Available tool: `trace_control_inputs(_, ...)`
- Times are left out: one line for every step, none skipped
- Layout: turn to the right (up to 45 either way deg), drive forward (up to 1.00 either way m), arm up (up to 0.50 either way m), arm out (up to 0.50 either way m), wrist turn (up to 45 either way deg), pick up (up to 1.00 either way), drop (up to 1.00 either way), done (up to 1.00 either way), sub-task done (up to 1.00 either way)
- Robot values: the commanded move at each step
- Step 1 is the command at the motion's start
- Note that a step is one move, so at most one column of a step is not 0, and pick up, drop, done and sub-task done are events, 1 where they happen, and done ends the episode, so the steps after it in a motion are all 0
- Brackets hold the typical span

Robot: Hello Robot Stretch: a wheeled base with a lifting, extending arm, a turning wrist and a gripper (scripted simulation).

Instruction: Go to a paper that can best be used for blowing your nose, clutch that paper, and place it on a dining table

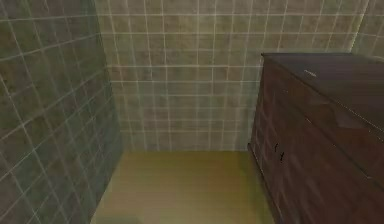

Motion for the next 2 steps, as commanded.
trace_control_inputs(45.0,0.0,0.0,0.0,0.0,0.0,0.0,0.0,0.0)
trace_control_inputs(45.0,0.0,0.0,0.0,0.0,0.0,0.0,0.0,0.0)
